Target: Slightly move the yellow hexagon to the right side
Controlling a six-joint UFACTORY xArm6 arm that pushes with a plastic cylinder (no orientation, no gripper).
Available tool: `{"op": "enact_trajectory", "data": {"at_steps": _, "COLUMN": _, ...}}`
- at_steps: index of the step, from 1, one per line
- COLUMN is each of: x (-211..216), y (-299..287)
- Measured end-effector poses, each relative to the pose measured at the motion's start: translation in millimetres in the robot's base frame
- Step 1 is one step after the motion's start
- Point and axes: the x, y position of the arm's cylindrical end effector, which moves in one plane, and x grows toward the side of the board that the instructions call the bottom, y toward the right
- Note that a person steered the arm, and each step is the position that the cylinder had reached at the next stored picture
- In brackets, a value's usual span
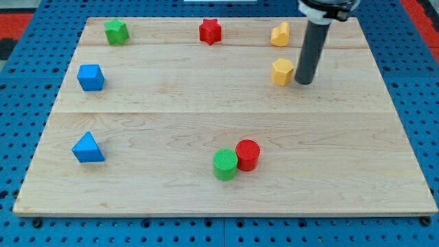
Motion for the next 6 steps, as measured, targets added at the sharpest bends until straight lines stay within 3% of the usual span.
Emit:
{"op": "enact_trajectory", "data": {"at_steps": 1, "x": -56.4, "y": -16.3}}
{"op": "enact_trajectory", "data": {"at_steps": 2, "x": -54.7, "y": -100.2}}
{"op": "enact_trajectory", "data": {"at_steps": 3, "x": -5.2, "y": -45.6}}
{"op": "enact_trajectory", "data": {"at_steps": 4, "x": -28.5, "y": -27.7}}
{"op": "enact_trajectory", "data": {"at_steps": 5, "x": -89.9, "y": 29.4}}
{"op": "enact_trajectory", "data": {"at_steps": 6, "x": -134.4, "y": 24.3}}
